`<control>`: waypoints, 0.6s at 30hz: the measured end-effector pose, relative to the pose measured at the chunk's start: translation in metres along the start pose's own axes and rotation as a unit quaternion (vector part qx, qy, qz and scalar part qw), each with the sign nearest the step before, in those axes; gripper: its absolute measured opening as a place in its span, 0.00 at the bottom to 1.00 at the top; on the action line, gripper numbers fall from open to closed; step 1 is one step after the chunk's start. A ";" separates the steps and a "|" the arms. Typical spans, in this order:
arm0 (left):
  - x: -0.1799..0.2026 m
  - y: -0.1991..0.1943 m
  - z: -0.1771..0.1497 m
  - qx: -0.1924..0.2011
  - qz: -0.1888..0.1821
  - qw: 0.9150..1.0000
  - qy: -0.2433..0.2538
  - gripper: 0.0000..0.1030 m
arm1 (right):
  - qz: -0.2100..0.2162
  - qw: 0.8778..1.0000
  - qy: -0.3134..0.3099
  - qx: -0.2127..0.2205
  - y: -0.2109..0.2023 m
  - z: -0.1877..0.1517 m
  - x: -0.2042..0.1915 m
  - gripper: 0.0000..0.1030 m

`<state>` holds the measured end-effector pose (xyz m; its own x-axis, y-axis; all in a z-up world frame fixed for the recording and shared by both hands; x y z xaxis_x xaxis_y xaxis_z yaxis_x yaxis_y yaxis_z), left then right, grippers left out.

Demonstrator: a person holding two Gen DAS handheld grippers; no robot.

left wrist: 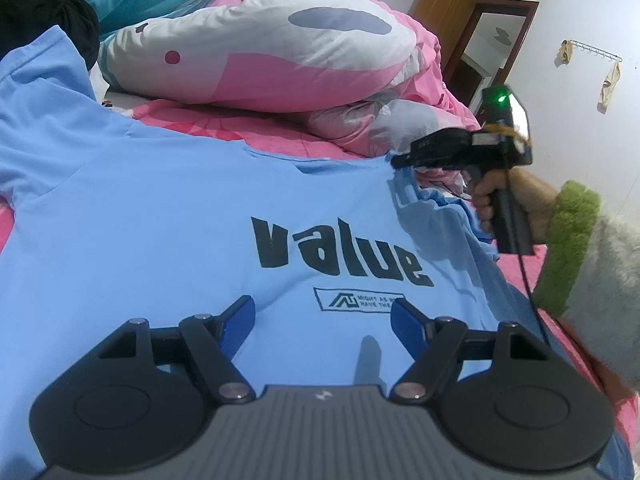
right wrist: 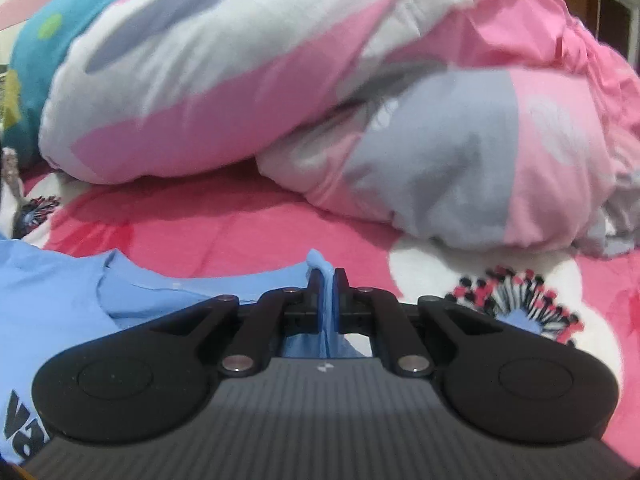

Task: Fold clothes

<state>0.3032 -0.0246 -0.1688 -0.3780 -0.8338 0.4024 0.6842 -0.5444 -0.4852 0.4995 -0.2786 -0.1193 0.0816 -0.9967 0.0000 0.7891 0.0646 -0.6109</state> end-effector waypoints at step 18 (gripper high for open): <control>0.000 0.000 0.000 0.000 -0.001 1.000 0.001 0.74 | -0.027 0.964 0.263 0.027 -0.028 -0.003 0.137 0.49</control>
<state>0.3030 -0.0246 -0.1690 -0.3800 -0.8328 0.4025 0.6834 -0.5460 -0.4846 0.4862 -0.4172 -0.1046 -0.2693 -0.8851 -0.3796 0.8152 0.0004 -0.5792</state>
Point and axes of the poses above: each gripper's, at about its wrist camera, not at the fingertips, and y roughly the way its jaws point, x to its right, z to its top, the point moved 10 cm from there along y, roughly the way its jaws point, and after that the axes turned 4 degrees about -z, right-handed, at the moved point
